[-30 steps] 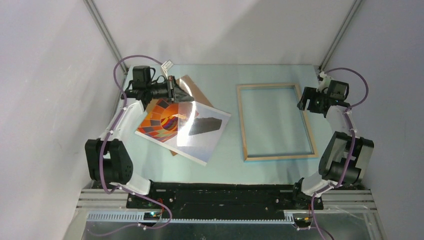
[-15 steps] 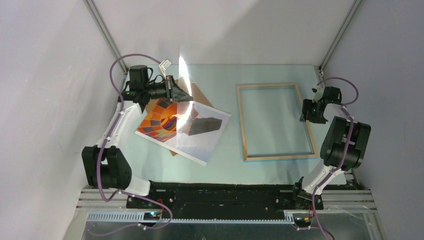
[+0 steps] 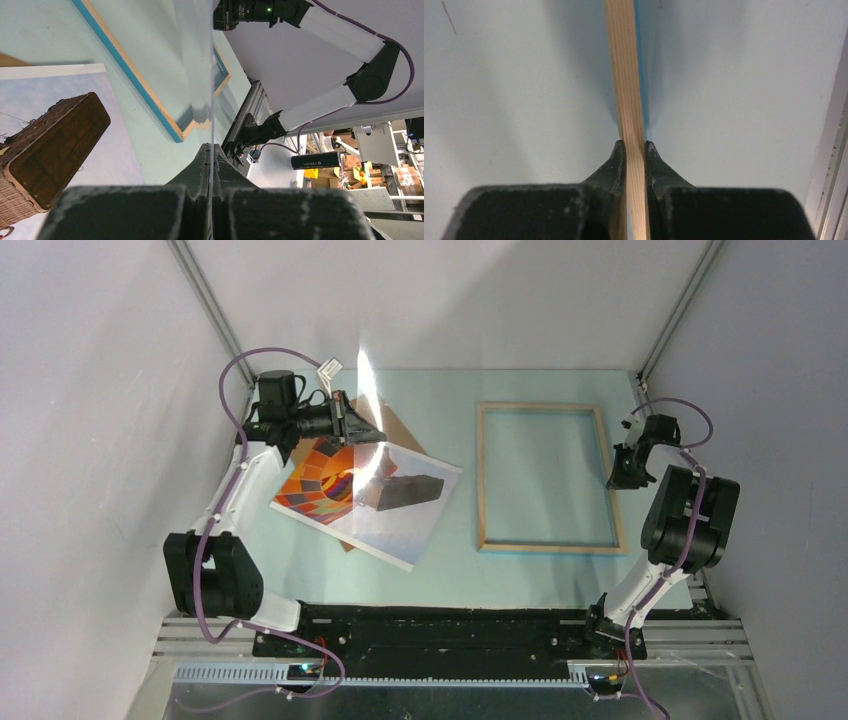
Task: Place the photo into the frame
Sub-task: Move the photo frame to the center of the board.
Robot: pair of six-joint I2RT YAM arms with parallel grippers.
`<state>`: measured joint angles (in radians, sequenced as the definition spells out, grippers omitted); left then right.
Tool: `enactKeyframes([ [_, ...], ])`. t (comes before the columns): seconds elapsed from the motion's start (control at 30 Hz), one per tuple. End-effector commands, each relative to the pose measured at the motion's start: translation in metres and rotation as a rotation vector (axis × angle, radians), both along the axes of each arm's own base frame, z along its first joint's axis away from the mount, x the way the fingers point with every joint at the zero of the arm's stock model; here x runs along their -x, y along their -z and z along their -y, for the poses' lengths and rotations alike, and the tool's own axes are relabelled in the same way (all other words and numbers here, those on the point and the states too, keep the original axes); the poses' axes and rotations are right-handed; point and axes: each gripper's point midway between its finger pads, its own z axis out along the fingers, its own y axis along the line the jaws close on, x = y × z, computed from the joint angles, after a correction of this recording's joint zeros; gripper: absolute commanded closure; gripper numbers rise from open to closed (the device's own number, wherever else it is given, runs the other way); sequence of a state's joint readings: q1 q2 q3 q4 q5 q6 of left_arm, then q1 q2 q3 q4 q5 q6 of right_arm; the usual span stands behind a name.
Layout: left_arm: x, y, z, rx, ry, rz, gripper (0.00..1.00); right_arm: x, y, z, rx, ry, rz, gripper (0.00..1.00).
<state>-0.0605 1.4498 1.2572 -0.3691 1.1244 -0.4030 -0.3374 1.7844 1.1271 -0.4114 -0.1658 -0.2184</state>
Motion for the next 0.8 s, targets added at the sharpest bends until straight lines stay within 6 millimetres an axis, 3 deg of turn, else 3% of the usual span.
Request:
enactKeyframes([
  [0.0,0.0,-0.026,-0.003,0.0,-0.01,0.103,1.0,-0.006,-0.009,-0.008,-0.042,0.035,0.005,0.95],
  [0.2,-0.006,-0.018,-0.002,-0.009,-0.012,0.094,1.0,-0.001,-0.012,-0.031,-0.036,0.001,-0.001,1.0],
  [0.77,-0.021,-0.027,0.015,-0.018,-0.021,0.107,1.0,0.015,-0.004,-0.082,0.016,-0.112,-0.036,1.0],
])
